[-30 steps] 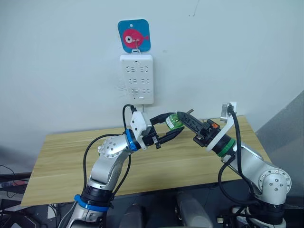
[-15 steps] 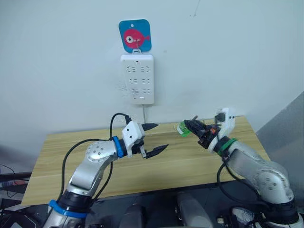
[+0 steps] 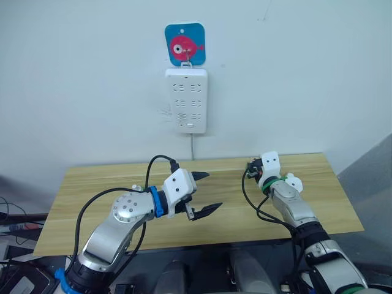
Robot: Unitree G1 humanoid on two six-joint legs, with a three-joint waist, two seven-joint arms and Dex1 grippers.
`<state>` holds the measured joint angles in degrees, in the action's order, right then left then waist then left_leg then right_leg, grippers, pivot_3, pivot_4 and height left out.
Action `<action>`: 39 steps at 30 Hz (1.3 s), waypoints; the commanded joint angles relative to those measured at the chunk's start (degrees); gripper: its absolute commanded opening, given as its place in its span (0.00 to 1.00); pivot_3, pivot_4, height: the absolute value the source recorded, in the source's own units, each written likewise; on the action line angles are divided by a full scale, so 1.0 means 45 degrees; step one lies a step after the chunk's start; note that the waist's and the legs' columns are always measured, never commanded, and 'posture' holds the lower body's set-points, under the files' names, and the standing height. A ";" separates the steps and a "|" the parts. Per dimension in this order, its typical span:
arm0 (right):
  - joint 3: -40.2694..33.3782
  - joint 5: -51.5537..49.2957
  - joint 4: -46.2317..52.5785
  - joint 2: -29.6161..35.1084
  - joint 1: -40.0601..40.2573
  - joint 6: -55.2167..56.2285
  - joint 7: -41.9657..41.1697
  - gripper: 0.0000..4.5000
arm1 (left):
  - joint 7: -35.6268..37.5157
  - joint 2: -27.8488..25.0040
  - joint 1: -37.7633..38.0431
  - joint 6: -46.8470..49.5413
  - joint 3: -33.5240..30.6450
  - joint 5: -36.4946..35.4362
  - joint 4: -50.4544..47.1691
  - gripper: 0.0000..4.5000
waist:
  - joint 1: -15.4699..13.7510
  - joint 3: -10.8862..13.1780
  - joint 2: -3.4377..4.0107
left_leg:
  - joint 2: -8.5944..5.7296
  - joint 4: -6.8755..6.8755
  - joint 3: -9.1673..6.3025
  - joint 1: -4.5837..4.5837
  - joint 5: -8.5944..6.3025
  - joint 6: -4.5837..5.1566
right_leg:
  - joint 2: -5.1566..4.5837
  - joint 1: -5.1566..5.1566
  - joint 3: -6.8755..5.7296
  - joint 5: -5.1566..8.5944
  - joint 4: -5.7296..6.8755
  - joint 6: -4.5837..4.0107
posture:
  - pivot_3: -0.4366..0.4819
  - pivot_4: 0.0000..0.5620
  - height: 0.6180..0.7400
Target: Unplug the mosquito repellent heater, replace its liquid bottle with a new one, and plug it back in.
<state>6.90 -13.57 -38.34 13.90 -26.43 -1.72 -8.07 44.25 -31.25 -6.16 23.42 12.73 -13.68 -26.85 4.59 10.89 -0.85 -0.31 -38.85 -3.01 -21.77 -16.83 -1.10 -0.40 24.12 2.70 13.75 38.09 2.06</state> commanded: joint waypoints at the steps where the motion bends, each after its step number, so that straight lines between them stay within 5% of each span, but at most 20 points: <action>1: -0.0717 0.0198 -0.0576 -0.0261 -0.0371 0.0761 -0.0348 0.18 | -0.0271 0.0064 0.0079 -0.0004 -0.0198 -0.0077 -0.0692 1.00 | -0.0066 0.0000 0.0000 | -0.0003 0.0000 -0.0002 -0.0001 0.0000 0.0000 | -0.0014 -0.0002 -0.0003 0.0000 -0.0001 0.0000 | 0.46 0.32 0.94; 7: -0.1470 0.0208 -0.0196 -0.0737 -0.0134 0.1046 -0.0577 0.65 | -0.0276 0.0110 0.0441 -0.0256 -0.0570 -0.0518 -0.0633 1.00 | -0.0151 0.0000 0.0001 | -0.0001 -0.0001 -0.0002 0.0007 0.0000 0.0000 | -0.0056 -0.0001 -0.0009 -0.0004 0.0007 -0.0006 | 0.46 0.32 0.94; 11: -0.1522 0.0265 0.2570 -0.0821 0.0911 0.0519 -0.0615 0.97 | -0.0758 0.0063 0.0904 -0.0303 -0.1257 -0.0397 -0.0102 1.00 | -0.0207 0.0000 0.0003 | 0.0004 0.0004 -0.0021 0.0005 0.0000 0.0000 | -0.0055 -0.0001 -0.0016 -0.0006 0.0008 -0.0009 | 0.45 0.32 0.94; 17: -0.0315 -0.0119 0.9555 0.0557 0.3466 -0.2272 -0.2477 0.99 | -0.1588 0.0221 0.2774 -0.0351 -0.2626 -0.0523 0.0132 1.00 | -0.0293 0.0013 0.0019 | -0.0005 0.0013 -0.0032 -0.0004 -0.0002 -0.0001 | -0.0092 0.0003 -0.0018 -0.0005 -0.0005 -0.0008 | 0.45 0.35 0.94; 21: 0.1416 -0.0464 1.4059 0.3275 0.4623 -0.4454 -0.5275 0.99 | -0.3021 0.1178 0.5254 -0.1317 -0.4069 -0.0098 0.1037 1.00 | -0.0280 0.0053 0.0026 | -0.0009 0.0017 -0.0022 0.0007 -0.0004 0.0002 | -0.0119 -0.0009 -0.0032 0.0001 -0.0026 -0.0004 | 0.45 0.38 0.94; 25: 0.2444 -0.0334 1.5224 0.4656 0.4479 -0.5654 -0.6641 0.99 | -0.3794 0.1892 0.5922 -0.1530 -0.4875 -0.0270 0.1915 1.00 | -0.0400 0.0239 -0.0055 | -0.0001 0.0005 -0.0073 0.0011 0.0003 0.0000 | -0.0119 -0.0021 -0.0077 0.0067 -0.0024 0.0020 | 0.45 0.42 0.94; 29: 0.2488 -0.0393 1.5291 0.4592 0.3880 -0.6493 -0.6732 0.99 | -0.4164 0.2253 0.5654 -0.1691 -0.5158 -0.0172 0.3039 1.00 | -0.0577 0.0365 -0.0072 | -0.0001 -0.0019 -0.0052 0.0011 0.0026 0.0017 | -0.0126 -0.0034 -0.0078 0.0091 -0.0017 -0.0037 | 0.46 0.44 0.94; 39: 0.2630 -0.0366 1.5902 0.4581 0.3442 -0.7574 -0.6865 0.99 | -0.4364 0.2161 0.2839 -0.3656 -0.4939 0.0840 0.7166 1.00 | -0.0645 0.0623 -0.0122 | -0.0012 0.0010 -0.0071 -0.0031 0.0024 0.0011 | -0.0157 -0.0006 -0.0119 0.0015 -0.0030 -0.0038 | 0.45 0.50 0.94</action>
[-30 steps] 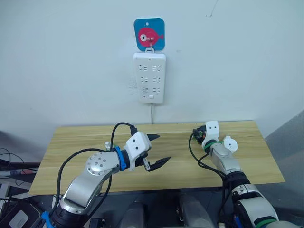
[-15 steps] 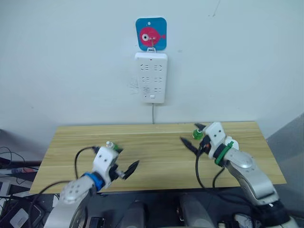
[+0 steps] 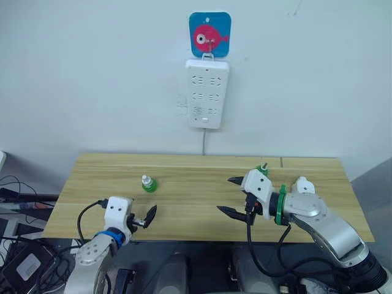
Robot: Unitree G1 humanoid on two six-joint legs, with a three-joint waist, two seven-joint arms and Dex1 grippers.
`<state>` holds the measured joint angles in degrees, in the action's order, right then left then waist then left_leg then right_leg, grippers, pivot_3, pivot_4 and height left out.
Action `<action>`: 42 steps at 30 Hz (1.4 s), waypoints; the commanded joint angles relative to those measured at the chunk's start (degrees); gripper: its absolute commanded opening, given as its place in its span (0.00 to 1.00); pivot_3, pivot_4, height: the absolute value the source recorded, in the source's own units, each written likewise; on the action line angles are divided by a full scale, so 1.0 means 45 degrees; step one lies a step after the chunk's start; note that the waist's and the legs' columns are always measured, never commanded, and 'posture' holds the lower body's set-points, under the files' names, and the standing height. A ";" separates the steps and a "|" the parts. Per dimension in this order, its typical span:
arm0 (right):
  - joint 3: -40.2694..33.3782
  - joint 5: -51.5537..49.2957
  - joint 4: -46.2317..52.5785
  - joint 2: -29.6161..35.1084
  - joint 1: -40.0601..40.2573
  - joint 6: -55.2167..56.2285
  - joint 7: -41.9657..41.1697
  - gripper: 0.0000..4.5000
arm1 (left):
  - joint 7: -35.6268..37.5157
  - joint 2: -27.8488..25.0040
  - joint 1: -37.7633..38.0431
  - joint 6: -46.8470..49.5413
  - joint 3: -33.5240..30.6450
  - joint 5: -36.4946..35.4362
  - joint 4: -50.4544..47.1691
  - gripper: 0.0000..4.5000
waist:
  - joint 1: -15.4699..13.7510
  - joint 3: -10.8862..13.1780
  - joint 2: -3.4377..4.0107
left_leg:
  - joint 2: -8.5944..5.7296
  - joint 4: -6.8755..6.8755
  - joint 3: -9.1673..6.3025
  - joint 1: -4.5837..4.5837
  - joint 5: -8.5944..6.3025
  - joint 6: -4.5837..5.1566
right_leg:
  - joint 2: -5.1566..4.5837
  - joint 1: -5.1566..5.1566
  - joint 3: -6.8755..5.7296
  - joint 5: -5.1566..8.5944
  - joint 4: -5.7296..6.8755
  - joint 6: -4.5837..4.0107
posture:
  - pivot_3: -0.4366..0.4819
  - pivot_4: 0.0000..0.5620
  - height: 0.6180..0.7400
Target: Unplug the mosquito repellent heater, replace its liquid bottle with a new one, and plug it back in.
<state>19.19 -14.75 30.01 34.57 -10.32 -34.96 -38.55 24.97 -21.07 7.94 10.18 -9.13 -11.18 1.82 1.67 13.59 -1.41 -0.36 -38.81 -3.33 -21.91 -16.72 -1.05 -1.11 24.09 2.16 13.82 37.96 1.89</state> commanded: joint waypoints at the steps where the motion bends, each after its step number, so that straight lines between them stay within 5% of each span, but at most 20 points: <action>1: -0.0110 -0.0101 0.0770 -0.0015 -0.0129 -0.0258 -0.0090 0.99 | -0.0013 -0.0134 -0.0518 -0.0923 -0.0061 0.0343 0.1254 1.00 | 0.0028 0.0056 0.0000 | 0.0000 0.0000 0.0002 0.0000 0.0000 0.0000 | -0.0002 0.0000 0.0000 0.0000 0.0000 0.0000 | 0.45 0.50 0.94; 15: -0.0058 -0.0026 0.1674 0.0025 0.0215 -0.1078 0.0122 0.99 | 0.0405 -0.0064 -0.4143 -0.3930 0.0394 0.1189 0.7473 1.00 | 0.0054 0.0287 -0.0022 | -0.0002 0.0002 0.0001 -0.0002 -0.0001 -0.0001 | -0.0014 0.0005 -0.0011 -0.0001 -0.0006 0.0005 | 0.41 0.53 0.94; 24: -0.0259 -0.0059 0.1884 0.0242 0.0278 -0.1272 0.0060 0.99 | 0.0811 0.0311 -0.5120 -0.4899 0.0566 0.1083 0.8897 1.00 | 0.0101 0.0310 -0.0023 | -0.0002 0.0003 0.0003 0.0000 -0.0001 -0.0002 | -0.0013 0.0004 -0.0011 0.0000 -0.0009 0.0012 | 0.38 0.52 0.94; 27: -0.0297 -0.0042 0.1820 0.0272 0.0250 -0.1218 0.0057 1.00 | 0.0918 0.0312 -0.5118 -0.5039 0.0526 0.1037 0.8999 0.87 | 0.0135 0.0312 -0.0023 | -0.0002 0.0007 0.0000 0.0000 -0.0002 -0.0002 | -0.0013 0.0005 -0.0012 0.0000 -0.0009 0.0012 | 0.38 0.50 0.94; 32: -0.0506 -0.0113 0.1602 0.0171 0.0145 -0.1086 0.0079 1.00 | 0.0987 -0.0013 -0.4886 -0.5304 0.0528 0.1145 0.8505 0.53 | 0.0165 0.0312 -0.0023 | -0.0002 0.0007 0.0002 -0.0002 -0.0002 -0.0004 | -0.0013 0.0005 -0.0011 -0.0001 -0.0012 0.0015 | 0.38 0.47 0.94; 37: -0.1221 -0.0666 0.1728 -0.0032 -0.0132 -0.1467 0.0014 1.00 | 0.2226 -0.0659 -0.4374 -0.5039 0.1000 0.1059 0.6151 0.51 | 0.0258 0.0312 -0.0028 | 0.0001 0.0010 0.0000 -0.0015 -0.0003 -0.0007 | -0.0014 0.0013 -0.0012 -0.0003 -0.0018 0.0013 | 0.37 0.43 0.94; 42: -0.2201 -0.2330 0.2556 -0.0053 -0.1047 -0.3068 -0.0241 1.00 | 0.6237 -0.2004 -0.4364 -0.2386 0.3050 0.0003 0.1576 0.51 | 0.0245 0.0313 -0.0025 | -0.0005 0.0009 -0.0032 -0.0049 0.0009 -0.0039 | -0.0021 0.0020 -0.0036 -0.0005 -0.0033 0.0010 | 0.34 0.42 0.94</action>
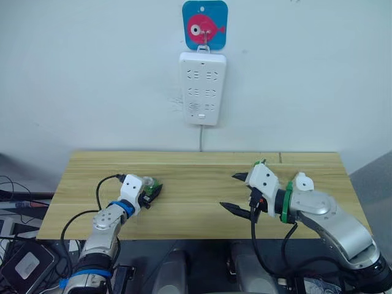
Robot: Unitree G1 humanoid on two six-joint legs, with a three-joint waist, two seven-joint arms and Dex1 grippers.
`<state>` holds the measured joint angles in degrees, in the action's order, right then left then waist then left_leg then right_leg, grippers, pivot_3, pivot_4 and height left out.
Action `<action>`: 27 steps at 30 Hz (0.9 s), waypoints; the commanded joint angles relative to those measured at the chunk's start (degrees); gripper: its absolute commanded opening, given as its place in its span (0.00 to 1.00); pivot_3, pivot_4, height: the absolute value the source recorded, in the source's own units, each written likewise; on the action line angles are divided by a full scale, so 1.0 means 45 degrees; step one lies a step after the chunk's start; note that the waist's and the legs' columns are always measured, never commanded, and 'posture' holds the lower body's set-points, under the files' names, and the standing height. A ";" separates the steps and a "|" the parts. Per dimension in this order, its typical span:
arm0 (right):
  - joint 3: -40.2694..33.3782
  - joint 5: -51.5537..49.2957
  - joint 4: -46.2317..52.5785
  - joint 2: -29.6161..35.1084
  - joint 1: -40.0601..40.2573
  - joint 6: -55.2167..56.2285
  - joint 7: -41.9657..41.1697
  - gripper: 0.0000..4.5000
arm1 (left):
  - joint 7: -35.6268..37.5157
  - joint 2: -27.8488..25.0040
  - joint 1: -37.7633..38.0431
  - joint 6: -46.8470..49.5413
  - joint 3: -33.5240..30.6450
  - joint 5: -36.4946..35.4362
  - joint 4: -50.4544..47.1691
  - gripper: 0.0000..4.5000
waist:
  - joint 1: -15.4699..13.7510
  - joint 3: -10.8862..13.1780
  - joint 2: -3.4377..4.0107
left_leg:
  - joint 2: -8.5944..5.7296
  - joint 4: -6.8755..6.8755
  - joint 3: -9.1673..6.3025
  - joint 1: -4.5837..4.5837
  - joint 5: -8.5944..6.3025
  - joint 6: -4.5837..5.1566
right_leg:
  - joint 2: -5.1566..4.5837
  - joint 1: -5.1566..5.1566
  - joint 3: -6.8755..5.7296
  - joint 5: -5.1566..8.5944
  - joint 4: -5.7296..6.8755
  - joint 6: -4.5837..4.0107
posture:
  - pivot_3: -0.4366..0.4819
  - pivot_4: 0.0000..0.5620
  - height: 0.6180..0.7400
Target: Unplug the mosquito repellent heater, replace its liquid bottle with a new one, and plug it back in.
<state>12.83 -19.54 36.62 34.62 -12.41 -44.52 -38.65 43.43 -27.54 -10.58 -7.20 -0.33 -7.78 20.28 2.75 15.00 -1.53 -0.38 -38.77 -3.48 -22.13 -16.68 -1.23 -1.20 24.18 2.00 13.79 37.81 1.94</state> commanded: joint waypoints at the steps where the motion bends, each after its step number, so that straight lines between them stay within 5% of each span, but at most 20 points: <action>1: -0.0896 -0.1600 0.1206 -0.0078 -0.0807 -0.1314 -0.0241 1.00 | 0.2650 -0.0801 -0.0386 0.1948 0.1386 -0.0859 -0.3031 0.51 | 0.0038 0.0000 0.0001 | -0.0002 -0.0001 0.0004 0.0000 -0.0001 -0.0001 | -0.0002 0.0000 0.0004 0.0000 0.0001 0.0000 | 0.34 0.41 0.94; 11: 0.0070 -0.2446 0.0390 -0.1097 -0.3656 -0.3614 0.0774 1.00 | 0.5379 -0.0918 -0.3905 0.5041 0.3459 -0.1202 -0.4282 0.51 | 0.0406 -0.0005 -0.0001 | -0.0003 -0.0002 0.0011 -0.0006 -0.0001 0.0003 | 0.0023 0.0017 0.0006 0.0000 0.0023 0.0000 | 0.28 0.35 0.94; 23: 0.1098 -0.1474 -0.0913 -0.1908 -0.3987 -0.2870 0.1455 1.00 | 0.6460 -0.0775 -0.4614 0.5471 0.3477 -0.1695 -0.4620 0.51 | 0.0522 -0.0054 -0.0002 | -0.0004 -0.0033 0.0030 -0.0195 0.0026 -0.0041 | 0.0018 0.0240 0.0029 -0.0014 0.0095 0.0007 | 0.29 0.31 0.94; 27: 0.1189 -0.1345 -0.1016 -0.1993 -0.3974 -0.2743 0.1415 0.79 | 0.6617 -0.0818 -0.4495 0.5567 0.3432 -0.1932 -0.4996 0.51 | 0.0524 -0.0060 -0.0003 | -0.0007 -0.0038 0.0061 -0.0190 0.0018 -0.0026 | 0.0017 0.0240 0.0033 -0.0023 0.0093 0.0020 | 0.29 0.31 0.94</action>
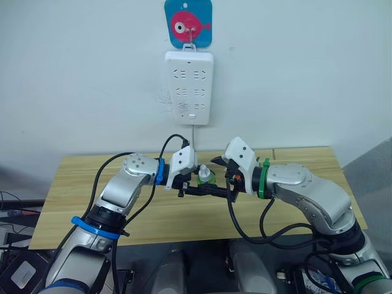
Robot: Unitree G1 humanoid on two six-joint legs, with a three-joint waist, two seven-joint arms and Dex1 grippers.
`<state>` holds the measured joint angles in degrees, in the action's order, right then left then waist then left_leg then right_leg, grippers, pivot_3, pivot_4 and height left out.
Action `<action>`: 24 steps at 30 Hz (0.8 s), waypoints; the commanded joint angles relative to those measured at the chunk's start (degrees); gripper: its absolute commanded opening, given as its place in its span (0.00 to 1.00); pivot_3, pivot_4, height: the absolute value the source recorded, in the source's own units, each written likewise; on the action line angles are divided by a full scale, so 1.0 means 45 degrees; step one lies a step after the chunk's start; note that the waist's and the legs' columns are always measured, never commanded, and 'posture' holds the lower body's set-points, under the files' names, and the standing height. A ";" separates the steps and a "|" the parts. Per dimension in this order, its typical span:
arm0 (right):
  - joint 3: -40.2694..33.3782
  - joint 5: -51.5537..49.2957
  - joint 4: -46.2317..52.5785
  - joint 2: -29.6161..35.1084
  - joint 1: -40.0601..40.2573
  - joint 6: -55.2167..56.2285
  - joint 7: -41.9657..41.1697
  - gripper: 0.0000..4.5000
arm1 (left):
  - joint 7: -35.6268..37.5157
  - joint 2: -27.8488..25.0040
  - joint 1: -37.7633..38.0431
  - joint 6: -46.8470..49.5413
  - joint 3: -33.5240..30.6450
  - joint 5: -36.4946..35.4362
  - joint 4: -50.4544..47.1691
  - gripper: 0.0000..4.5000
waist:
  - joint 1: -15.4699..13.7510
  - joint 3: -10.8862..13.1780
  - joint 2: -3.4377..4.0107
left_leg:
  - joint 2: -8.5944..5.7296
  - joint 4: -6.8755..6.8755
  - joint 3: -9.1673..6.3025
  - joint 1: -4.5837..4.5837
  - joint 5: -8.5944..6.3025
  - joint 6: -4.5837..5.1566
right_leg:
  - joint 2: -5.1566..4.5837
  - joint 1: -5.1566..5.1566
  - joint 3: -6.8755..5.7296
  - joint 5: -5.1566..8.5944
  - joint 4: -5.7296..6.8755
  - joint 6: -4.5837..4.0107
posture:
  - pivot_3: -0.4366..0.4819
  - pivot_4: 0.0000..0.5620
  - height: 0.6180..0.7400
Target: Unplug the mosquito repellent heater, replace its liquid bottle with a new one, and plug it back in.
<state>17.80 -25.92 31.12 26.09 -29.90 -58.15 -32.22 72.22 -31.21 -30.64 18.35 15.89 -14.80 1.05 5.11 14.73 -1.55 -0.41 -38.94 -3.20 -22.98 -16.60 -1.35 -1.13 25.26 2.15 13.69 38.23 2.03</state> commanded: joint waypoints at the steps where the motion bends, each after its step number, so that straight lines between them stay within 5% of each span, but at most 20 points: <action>1: 0.0103 0.0092 0.0187 -0.0114 -0.0079 0.0319 -0.0017 0.71 | 0.0230 -0.0011 -0.0005 -0.0072 -0.0167 -0.0425 -0.0775 0.51 | 0.0001 -0.0012 0.0003 | 0.0000 -0.0002 0.0003 0.0000 0.0000 0.0001 | 0.0000 0.0000 0.0001 -0.0001 0.0000 0.0002 | 0.29 0.30 0.94; 7: 0.0149 0.0143 0.0213 -0.0140 -0.0060 0.0511 -0.0058 0.25 | 0.0153 0.0071 0.0096 0.0024 -0.0289 -0.0602 -0.0887 0.51 | 0.0004 -0.0033 -0.0001 | -0.0004 -0.0013 0.0019 0.0014 -0.0002 0.0006 | 0.0000 0.0005 0.0002 -0.0003 0.0052 0.0003 | 0.29 0.30 0.94; 16: -0.0508 -0.0239 0.0313 -0.0400 0.0013 0.0934 -0.0065 0.25 | 0.0009 0.0364 0.0334 0.0050 -0.0980 -0.1369 -0.0530 0.51 | 0.0009 -0.0053 -0.0004 | -0.0004 -0.0036 0.0022 0.0045 0.0017 -0.0018 | 0.0002 0.0011 0.0007 -0.0003 0.0147 0.0002 | 0.29 0.29 0.94; 22: -0.1281 -0.0756 0.0424 -0.0768 0.0237 0.0809 -0.0012 0.25 | 0.0376 0.0214 0.0206 0.0045 -0.1347 -0.1585 0.0095 0.93 | 0.0007 -0.0187 0.0000 | -0.0006 -0.0055 0.0024 0.0044 0.0024 -0.0026 | 0.0003 0.0009 0.0008 -0.0005 0.0160 -0.0002 | 0.30 0.28 0.94; 24: -0.1543 -0.0994 0.0458 -0.0846 0.0288 0.0674 -0.0009 0.25 | 0.0584 0.0109 0.0164 0.0846 -0.1465 -0.2058 0.0040 1.00 | 0.0016 -0.0260 0.0004 | -0.0006 -0.0053 0.0022 0.0046 0.0024 -0.0026 | 0.0005 0.0010 0.0007 -0.0006 0.0162 -0.0002 | 0.30 0.27 0.94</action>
<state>12.70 -28.54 31.30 22.70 -28.55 -55.46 -32.30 73.67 -30.33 -29.28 20.37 10.72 -21.82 2.37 5.18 13.56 -1.53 -0.43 -39.18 -3.10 -22.77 -16.49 -1.46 -1.10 25.30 2.18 13.66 38.96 2.02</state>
